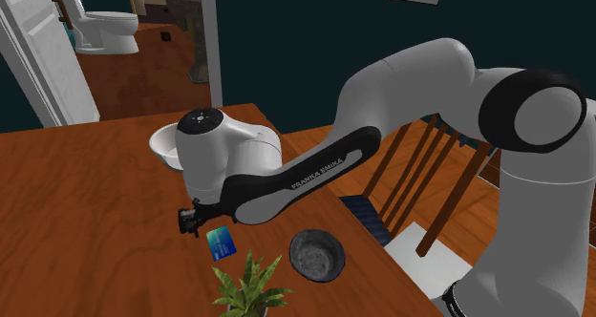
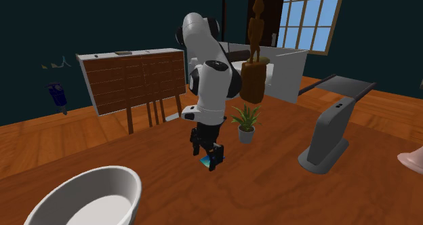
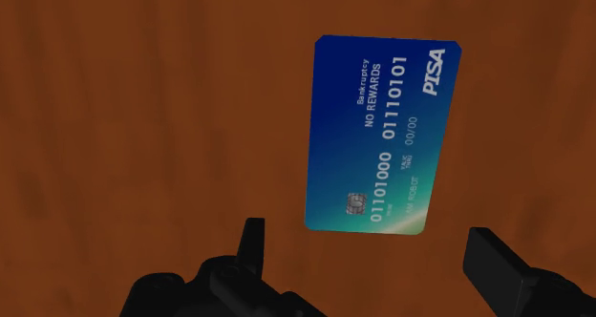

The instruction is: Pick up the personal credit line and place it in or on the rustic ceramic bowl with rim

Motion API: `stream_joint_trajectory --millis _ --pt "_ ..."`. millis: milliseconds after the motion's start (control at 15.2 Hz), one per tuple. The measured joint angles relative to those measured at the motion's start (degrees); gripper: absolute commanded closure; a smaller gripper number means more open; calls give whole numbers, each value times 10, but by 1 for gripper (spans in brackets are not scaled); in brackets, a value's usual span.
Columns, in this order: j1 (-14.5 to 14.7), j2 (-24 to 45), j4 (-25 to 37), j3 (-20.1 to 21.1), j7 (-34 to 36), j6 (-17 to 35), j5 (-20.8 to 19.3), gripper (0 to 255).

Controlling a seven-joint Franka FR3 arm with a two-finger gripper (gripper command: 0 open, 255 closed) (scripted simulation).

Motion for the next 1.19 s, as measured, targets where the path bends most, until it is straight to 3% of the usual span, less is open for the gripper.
stream_joint_trajectory --millis 132,198,1188 --pt "0 0 0 0 0 0 0 0" --pt "0 0 0 0 0 0 0 255" --pt "-6 -18 6 9 -11 -20 15 255"
